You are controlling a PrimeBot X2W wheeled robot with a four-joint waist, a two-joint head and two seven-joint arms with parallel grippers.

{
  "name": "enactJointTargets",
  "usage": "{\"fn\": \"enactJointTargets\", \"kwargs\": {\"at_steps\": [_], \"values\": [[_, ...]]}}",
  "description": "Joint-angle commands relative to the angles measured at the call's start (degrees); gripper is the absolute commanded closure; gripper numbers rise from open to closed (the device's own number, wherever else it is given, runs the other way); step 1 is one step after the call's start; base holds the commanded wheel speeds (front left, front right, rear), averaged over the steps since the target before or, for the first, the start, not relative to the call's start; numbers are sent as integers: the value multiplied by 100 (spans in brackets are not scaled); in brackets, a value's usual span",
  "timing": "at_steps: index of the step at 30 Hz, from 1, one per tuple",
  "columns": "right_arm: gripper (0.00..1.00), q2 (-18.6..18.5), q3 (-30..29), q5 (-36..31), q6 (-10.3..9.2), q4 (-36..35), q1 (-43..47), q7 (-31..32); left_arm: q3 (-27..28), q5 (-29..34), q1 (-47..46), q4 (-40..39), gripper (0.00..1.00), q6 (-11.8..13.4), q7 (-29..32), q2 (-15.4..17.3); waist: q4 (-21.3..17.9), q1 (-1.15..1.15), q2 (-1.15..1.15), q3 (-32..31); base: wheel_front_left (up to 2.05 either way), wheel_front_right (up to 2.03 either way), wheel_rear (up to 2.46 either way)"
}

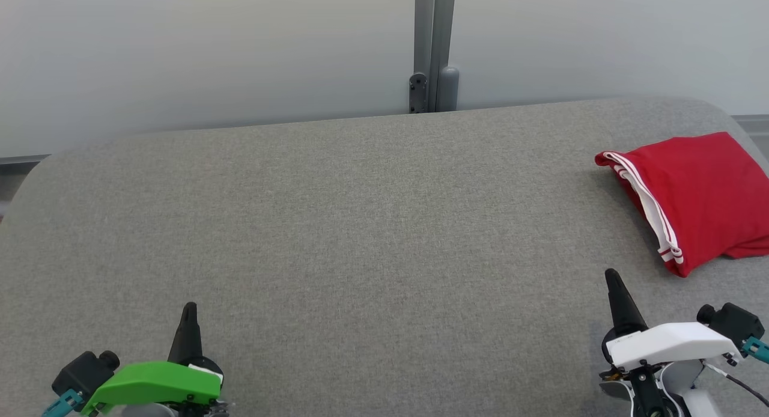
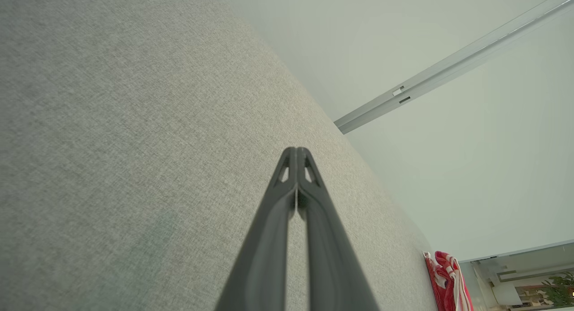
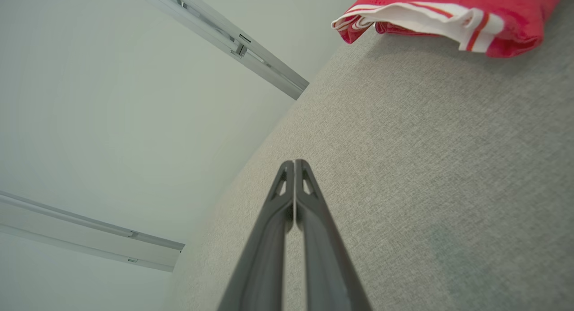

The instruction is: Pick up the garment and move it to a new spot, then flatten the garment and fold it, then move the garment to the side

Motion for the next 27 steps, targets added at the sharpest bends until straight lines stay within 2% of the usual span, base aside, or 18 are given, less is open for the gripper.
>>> {"fn": "enactJointTargets", "kwargs": {"at_steps": [1,27], "values": [[100,-33,-37,186,3,-90,-157,52,65,-178,-160,-75,100,-59,43,12,-1,0,0,2,0,0,0],[100,-45,-223,1699,3,-148,-230,463,396,-1577,-338,-73,100,-327,447,-14,-22,0,0,43,0,0,0]]}}
